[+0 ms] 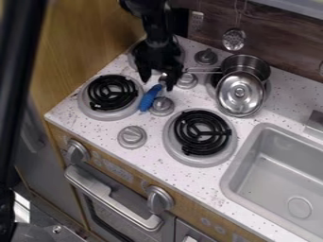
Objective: Put the blue spoon on the left side of the stove.
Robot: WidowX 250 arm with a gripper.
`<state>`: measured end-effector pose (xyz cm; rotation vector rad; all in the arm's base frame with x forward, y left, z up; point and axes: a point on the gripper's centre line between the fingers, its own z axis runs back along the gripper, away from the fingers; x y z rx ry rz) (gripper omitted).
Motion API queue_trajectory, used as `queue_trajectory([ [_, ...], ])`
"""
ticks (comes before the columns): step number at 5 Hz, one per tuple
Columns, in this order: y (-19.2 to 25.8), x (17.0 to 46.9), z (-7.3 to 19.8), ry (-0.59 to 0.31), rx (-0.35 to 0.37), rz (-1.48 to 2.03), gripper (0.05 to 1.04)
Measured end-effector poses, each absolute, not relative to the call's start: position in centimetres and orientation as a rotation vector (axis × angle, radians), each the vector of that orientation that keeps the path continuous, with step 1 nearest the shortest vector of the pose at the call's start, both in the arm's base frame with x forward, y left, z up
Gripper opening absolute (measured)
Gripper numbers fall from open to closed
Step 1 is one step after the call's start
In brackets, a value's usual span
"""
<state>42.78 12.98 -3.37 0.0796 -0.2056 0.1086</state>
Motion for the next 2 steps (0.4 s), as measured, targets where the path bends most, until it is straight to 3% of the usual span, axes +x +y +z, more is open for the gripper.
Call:
queue_trajectory([
  [1, 11.4, 39.7, -0.5, -0.218, 0.076, 0.124, 0.995],
  [2, 9.7, 37.0, 0.5, -0.217, 0.05, 0.123, 0.995],
])
